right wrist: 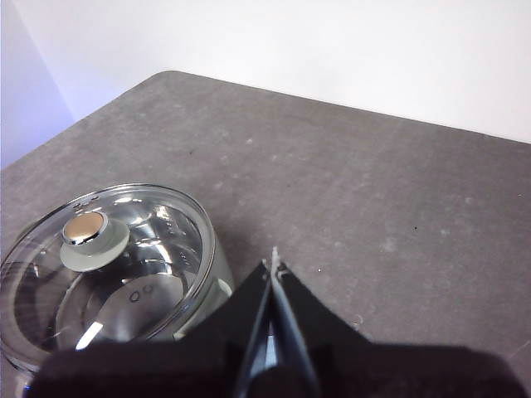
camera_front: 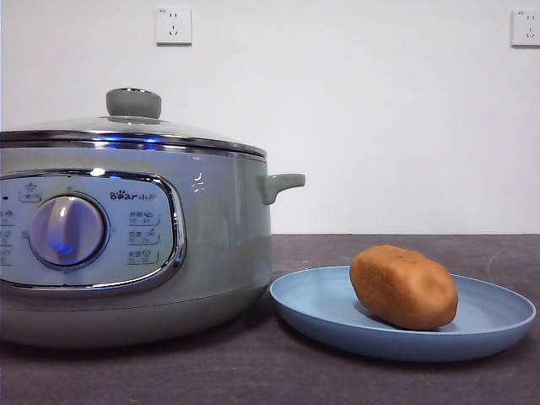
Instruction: Take the potato out from the steamer,put the potato on the plate,close the lid
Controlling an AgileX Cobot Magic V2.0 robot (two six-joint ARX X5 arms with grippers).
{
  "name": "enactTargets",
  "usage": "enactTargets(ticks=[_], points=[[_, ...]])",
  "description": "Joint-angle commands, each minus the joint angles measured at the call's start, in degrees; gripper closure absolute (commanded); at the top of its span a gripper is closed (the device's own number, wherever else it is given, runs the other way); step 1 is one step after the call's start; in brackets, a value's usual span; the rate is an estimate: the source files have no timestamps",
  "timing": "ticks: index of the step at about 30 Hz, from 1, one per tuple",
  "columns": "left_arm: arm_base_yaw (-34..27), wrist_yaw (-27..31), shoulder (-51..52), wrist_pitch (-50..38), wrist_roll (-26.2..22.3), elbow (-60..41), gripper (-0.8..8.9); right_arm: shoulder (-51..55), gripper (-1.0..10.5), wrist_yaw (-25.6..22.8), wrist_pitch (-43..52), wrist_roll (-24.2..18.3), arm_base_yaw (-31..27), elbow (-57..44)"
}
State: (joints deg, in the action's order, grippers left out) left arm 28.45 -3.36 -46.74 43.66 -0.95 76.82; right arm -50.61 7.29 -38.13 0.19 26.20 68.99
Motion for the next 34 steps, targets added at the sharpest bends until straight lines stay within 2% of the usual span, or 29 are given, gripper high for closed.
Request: enactTargets(ticks=[1, 20, 26, 31, 34], points=[[0.0, 0.3, 0.1, 0.6, -0.6, -0.2, 8.18, 0.0, 9.5, -0.2, 0.1, 0.0, 0.1, 0.1], [0.0, 0.2, -2.3, 2.1, -0.5, 0.1, 8.18, 0.0, 9.5, -0.2, 0.1, 0.0, 0.1, 0.1], [-1.8, 0.3, -2.2, 1.3, -1.6, 0.0, 8.17, 0.0, 9.5, -0.2, 0.1, 0.0, 0.1, 0.1], [-5.1, 0.2, -0.7, -5.0, -1.6, -5.3, 8.17, 0.0, 9.5, -0.2, 0.1, 0.0, 0.1, 0.1], [-6.9, 0.0, 2.1, -13.8, -1.6, -13.0, 8.17, 0.0, 9.5, -0.2, 0.1, 0.0, 0.1, 0.1]])
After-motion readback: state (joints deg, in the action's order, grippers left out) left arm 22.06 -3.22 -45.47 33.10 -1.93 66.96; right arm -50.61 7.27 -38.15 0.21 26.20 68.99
